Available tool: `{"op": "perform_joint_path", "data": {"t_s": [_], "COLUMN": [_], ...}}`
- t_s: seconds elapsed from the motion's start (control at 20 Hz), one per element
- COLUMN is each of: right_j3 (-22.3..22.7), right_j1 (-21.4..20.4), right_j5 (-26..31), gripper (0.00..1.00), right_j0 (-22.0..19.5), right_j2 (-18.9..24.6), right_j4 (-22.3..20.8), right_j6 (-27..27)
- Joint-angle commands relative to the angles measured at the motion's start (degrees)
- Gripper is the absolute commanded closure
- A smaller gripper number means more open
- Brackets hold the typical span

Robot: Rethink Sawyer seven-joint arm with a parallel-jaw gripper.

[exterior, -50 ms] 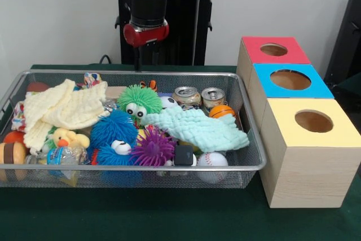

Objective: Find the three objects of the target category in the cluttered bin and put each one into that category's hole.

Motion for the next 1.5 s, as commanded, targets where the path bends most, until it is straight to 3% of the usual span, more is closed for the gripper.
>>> {"op": "perform_joint_path", "data": {"t_s": [0.05,0.4,0.9,1.5], "right_j3": [-4.9,-4.3,-2.1,-2.6], "right_j1": [2.0,0.8,-4.5,-5.0], "right_j5": [-5.5,-3.9,3.1,4.6], "gripper": [0.0,0.0,0.0,0.0], "right_j0": [0.3,-0.5,-2.9,-2.1], "right_j2": [0.6,1.8,7.7,8.5], "right_j4": [-1.1,-0.3,4.2,5.5], "right_j6": [6.8,5.7,1.5,1.0]}}
